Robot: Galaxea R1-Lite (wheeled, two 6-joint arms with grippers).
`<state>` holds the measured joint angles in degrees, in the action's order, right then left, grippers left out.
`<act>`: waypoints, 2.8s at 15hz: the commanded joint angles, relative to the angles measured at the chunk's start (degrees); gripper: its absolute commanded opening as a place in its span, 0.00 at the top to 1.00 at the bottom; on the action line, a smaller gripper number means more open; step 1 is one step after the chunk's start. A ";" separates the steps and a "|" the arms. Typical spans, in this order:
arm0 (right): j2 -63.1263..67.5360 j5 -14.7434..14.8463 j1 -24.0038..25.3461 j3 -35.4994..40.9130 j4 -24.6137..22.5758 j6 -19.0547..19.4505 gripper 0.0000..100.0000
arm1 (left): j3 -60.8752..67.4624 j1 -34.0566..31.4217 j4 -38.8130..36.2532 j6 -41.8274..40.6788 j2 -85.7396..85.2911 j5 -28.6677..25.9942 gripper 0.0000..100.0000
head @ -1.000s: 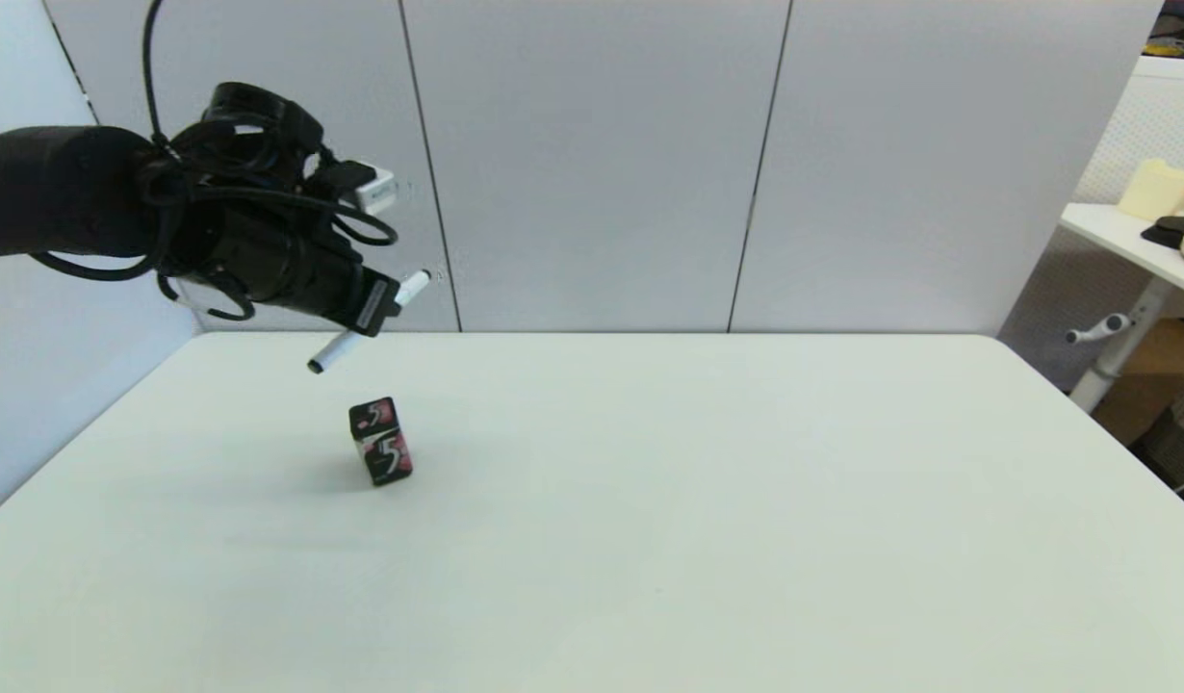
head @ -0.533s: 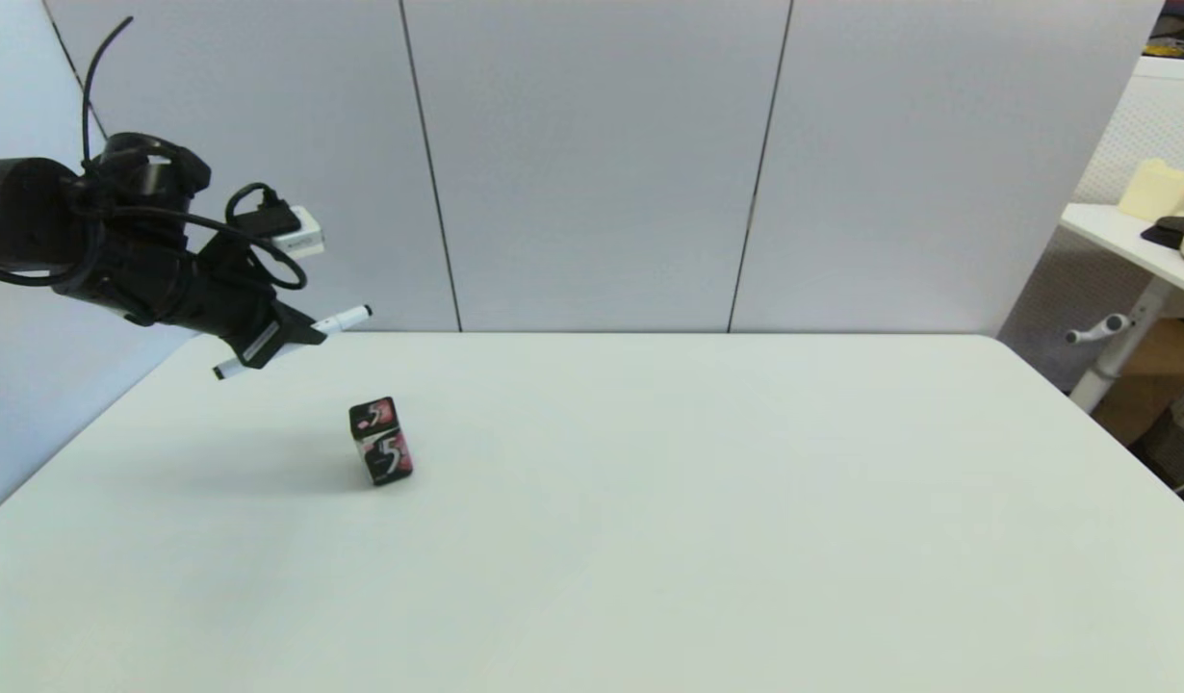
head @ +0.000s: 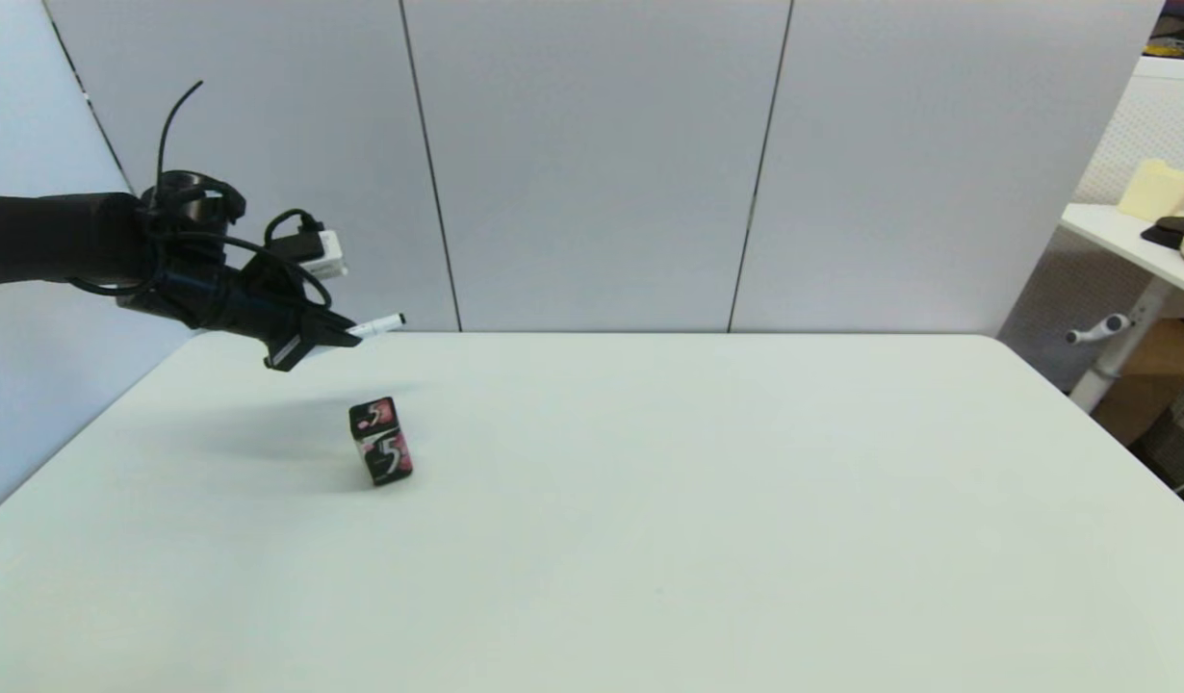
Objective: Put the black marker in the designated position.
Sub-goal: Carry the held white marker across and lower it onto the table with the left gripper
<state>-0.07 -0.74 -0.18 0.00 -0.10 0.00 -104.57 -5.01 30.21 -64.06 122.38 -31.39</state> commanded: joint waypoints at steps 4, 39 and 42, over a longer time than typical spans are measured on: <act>0.07 -0.05 0.01 0.00 0.01 0.00 0.00 | -8.19 4.75 10.31 -7.22 8.58 -5.96 1.00; 0.07 -0.05 0.01 0.00 0.01 0.00 0.00 | -8.28 7.91 12.95 -7.13 10.33 -6.58 1.00; 0.07 -0.05 0.01 0.00 0.01 0.00 0.00 | -8.28 7.91 12.95 -7.22 10.16 -6.58 1.00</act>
<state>-0.07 -0.77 -0.18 0.00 -0.07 0.00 -112.85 2.89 42.91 -70.86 132.74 -37.75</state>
